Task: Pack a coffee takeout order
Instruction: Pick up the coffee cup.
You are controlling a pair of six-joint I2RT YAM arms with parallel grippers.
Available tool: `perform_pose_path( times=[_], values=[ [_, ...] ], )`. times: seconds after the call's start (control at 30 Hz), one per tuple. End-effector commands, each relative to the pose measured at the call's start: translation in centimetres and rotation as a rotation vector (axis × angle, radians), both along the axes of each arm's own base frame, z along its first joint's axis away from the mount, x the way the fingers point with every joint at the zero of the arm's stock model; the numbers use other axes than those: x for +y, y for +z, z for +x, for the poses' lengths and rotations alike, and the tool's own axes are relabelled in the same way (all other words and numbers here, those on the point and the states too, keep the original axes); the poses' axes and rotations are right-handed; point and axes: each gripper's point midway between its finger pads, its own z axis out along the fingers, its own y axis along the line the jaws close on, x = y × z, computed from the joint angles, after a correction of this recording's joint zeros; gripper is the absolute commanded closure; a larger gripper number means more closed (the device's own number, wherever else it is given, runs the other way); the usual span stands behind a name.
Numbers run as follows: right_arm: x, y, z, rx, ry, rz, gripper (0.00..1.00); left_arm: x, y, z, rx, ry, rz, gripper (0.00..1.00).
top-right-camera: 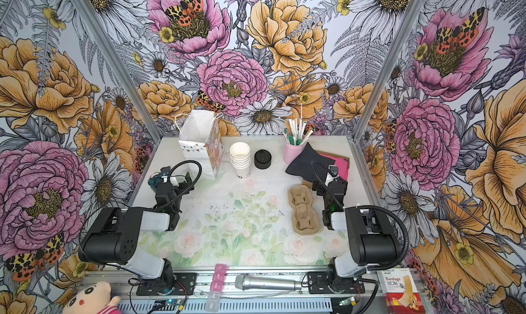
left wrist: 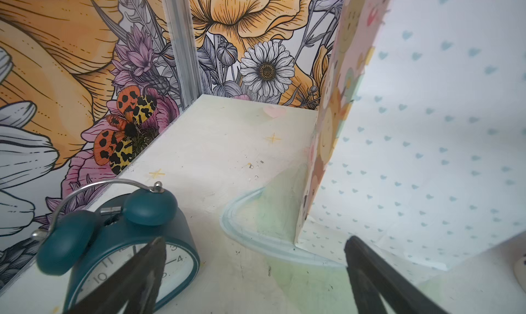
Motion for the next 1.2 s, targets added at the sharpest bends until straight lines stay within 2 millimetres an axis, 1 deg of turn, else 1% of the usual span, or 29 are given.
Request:
perform_pose_path(
  times=[0.0, 1.07, 1.13, 1.17],
  values=[
    [0.49, 0.71, 0.75, -0.019, 0.023, -0.005, 0.00, 0.16, 0.84, 0.12, -0.034, 0.002, 0.011, 0.01],
    [0.34, 0.64, 0.75, -0.017, 0.026, 0.006, 0.00, 0.19, 0.79, 0.08, -0.034, -0.001, 0.005, 0.01],
    [0.05, 0.83, 0.63, -0.025, 0.006, 0.005, 0.00, 0.40, 1.07, -0.03, -0.041, 0.011, 0.003, 0.01],
    [-0.15, 1.35, 0.52, -0.035, -0.010, 0.006, 0.01, 0.50, 1.44, -0.18, -0.045, 0.021, 0.005, 0.01]
  ],
)
